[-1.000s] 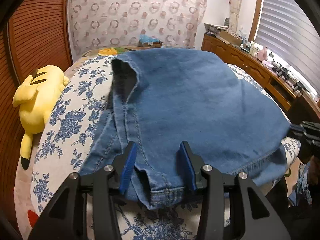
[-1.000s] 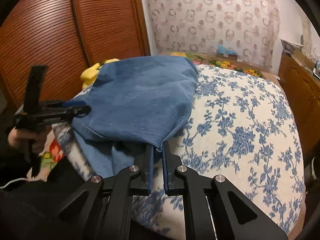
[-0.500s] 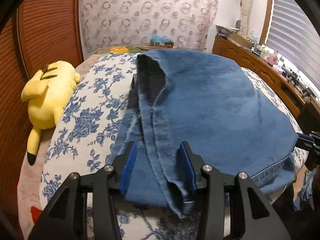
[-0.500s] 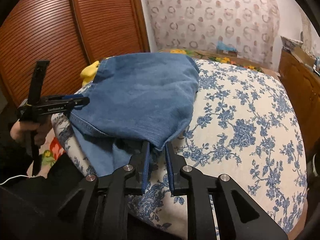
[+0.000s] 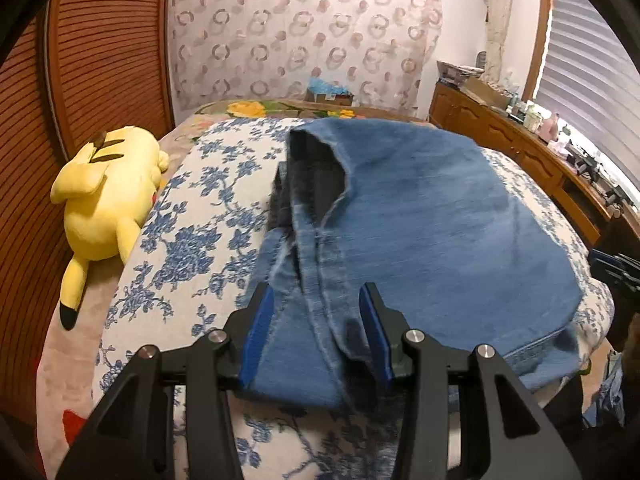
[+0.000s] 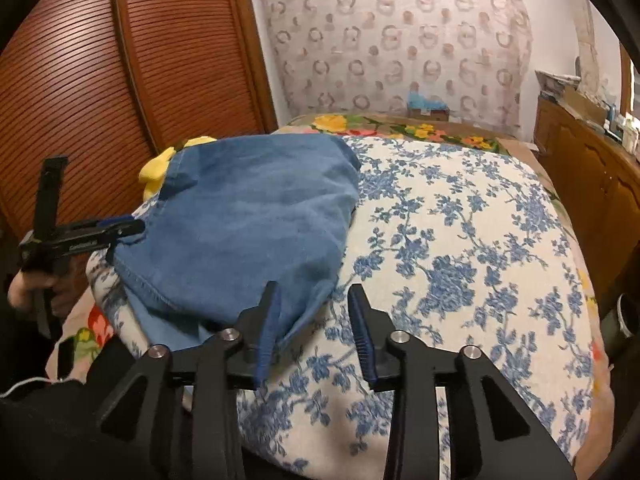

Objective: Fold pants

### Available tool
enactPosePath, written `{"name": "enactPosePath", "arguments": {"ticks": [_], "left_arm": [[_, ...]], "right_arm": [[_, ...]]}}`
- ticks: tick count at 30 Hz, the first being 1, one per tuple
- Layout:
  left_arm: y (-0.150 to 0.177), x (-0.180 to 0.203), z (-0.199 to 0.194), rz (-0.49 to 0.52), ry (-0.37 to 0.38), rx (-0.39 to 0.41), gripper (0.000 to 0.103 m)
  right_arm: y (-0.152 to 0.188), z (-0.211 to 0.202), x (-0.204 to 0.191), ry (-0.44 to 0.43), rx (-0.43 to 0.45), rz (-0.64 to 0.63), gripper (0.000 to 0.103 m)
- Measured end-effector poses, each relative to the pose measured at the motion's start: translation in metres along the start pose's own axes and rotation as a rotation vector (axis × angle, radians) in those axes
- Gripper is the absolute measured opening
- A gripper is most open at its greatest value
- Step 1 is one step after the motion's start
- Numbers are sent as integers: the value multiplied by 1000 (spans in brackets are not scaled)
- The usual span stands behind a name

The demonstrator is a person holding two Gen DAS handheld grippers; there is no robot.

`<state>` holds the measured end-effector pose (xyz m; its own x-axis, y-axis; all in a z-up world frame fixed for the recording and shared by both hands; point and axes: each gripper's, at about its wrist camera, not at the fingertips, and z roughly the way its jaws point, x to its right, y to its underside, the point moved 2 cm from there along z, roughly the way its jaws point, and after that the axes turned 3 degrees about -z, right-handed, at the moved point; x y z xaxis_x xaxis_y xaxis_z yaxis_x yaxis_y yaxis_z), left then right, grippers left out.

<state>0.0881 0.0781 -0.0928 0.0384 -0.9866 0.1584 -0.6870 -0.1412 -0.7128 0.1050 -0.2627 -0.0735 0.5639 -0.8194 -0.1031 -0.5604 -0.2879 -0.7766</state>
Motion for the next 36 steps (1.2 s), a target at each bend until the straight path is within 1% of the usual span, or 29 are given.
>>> {"name": "enactPosePath", "arguments": {"ticks": [2, 5, 9, 13, 18, 23, 28, 36], "left_arm": [[-1, 7, -4, 10, 14, 7, 44], [-1, 24, -12, 42, 44, 20, 44], [-1, 44, -18, 77, 84, 27, 44], [2, 61, -14, 99, 114, 10, 44], [13, 72, 3, 112, 125, -37, 44], [21, 74, 18, 109, 117, -75, 43], [24, 75, 21, 111, 116, -78, 44], [25, 75, 22, 111, 116, -77, 44]], "right_arm": [[-2, 8, -1, -9, -3, 10, 42], [-6, 19, -3, -11, -7, 24, 46], [-10, 29, -5, -17, -10, 42, 49], [-13, 39, -7, -19, -16, 55, 52], [-11, 53, -8, -7, -45, 56, 54], [-3, 62, -8, 8, -76, 50, 56], [5, 70, -6, 20, -98, 62, 58], [6, 73, -10, -20, -97, 83, 59]]}}
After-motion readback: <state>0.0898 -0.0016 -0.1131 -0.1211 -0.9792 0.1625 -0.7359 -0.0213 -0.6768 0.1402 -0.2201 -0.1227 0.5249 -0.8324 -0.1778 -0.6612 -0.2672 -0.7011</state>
